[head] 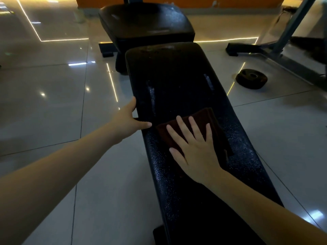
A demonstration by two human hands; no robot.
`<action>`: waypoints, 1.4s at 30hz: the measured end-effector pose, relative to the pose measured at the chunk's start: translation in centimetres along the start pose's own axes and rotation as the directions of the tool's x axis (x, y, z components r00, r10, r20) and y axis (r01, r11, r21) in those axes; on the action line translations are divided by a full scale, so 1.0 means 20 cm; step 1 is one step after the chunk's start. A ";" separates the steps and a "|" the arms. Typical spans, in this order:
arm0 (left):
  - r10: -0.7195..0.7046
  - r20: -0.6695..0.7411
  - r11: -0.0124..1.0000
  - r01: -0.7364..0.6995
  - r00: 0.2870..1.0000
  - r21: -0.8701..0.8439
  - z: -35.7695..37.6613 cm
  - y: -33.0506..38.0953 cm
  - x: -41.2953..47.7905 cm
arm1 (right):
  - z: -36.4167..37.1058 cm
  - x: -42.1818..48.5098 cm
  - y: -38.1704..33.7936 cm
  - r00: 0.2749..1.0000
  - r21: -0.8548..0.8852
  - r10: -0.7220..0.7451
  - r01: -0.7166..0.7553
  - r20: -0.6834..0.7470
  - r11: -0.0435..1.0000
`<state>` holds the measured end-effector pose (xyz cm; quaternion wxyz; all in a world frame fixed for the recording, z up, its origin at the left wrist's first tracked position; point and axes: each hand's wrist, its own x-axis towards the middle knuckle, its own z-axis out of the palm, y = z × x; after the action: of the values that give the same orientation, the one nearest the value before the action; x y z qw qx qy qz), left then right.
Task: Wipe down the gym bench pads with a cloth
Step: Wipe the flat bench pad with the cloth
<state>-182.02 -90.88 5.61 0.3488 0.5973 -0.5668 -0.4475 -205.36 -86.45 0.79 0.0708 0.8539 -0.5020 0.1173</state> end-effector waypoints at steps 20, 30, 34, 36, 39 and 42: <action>-0.074 0.131 0.997 0.071 0.989 0.029 -0.01 -0.01 0.03 | -0.04 0.70 -0.15 0.983 0.038 0.173 -0.176 0.063 0.984; -0.113 0.104 0.992 0.107 0.988 0.065 0.00 0.01 0.00 | -0.06 0.51 -0.11 0.999 0.010 -0.010 0.009 0.049 1.000; -0.111 0.075 0.987 0.101 0.991 0.125 0.00 0.02 0.00 | -0.01 0.26 -0.07 0.997 0.036 -0.080 0.081 -0.020 0.996; -0.112 0.078 0.986 0.101 0.991 0.136 0.01 0.03 0.00 | 0.01 0.24 -0.06 0.995 0.036 -0.098 0.100 -0.035 0.994; -0.106 0.081 0.985 0.093 0.991 0.148 0.02 0.03 -0.01 | 0.01 0.33 -0.08 0.994 0.031 -0.094 0.095 -0.048 0.995; -0.087 0.088 0.982 0.071 0.992 0.173 0.02 0.03 -0.01 | -0.02 0.52 -0.13 0.999 0.019 -0.031 0.031 -0.011 0.999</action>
<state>-182.65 -90.78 5.93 0.2513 0.6249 -0.5947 -0.4390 -198.30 -93.82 3.92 0.0669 0.8616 -0.4873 0.1257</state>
